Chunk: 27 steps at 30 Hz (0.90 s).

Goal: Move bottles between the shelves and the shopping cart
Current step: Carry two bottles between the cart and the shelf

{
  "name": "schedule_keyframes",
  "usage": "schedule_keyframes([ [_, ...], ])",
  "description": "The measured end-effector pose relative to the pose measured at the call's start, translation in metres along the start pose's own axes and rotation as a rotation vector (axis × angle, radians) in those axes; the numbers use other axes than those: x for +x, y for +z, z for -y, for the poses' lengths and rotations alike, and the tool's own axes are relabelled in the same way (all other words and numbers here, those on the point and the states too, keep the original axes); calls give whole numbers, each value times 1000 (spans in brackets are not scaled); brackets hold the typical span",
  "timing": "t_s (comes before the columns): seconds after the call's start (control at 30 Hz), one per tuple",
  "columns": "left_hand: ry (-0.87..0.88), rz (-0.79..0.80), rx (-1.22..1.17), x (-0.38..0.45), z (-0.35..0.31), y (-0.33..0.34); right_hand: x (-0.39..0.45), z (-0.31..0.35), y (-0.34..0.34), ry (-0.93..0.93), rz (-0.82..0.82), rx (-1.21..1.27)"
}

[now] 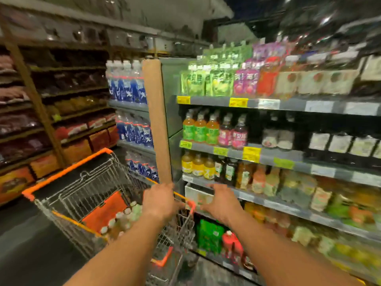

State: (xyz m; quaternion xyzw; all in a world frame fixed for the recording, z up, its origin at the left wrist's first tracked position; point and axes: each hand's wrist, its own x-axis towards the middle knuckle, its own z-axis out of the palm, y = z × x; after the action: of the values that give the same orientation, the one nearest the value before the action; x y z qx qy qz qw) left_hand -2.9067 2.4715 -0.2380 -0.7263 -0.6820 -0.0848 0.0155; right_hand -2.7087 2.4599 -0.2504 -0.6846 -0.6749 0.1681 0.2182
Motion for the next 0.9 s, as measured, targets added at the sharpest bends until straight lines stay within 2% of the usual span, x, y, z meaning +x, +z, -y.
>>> schedule_keyframes([
  [0.13,173,5,-31,-22,-103,-8,-51,-73,-67,91,-60,-41],
  [0.27,256,20,-105,-43,-190,-7,-103,-145,-117,219,-115,-15],
  [0.37,264,46,-138,-58,-231,-5,-130,-187,-140,248,-136,3],
  [0.47,238,69,-157,-67,-253,-2,-139,-212,-146,215,-130,-17],
  [0.63,160,110,-268,-64,-263,8,-123,-227,-135,266,-85,88],
  [0.9,20,234,-543,6,-270,57,-44,-249,-105,310,-30,142],
])
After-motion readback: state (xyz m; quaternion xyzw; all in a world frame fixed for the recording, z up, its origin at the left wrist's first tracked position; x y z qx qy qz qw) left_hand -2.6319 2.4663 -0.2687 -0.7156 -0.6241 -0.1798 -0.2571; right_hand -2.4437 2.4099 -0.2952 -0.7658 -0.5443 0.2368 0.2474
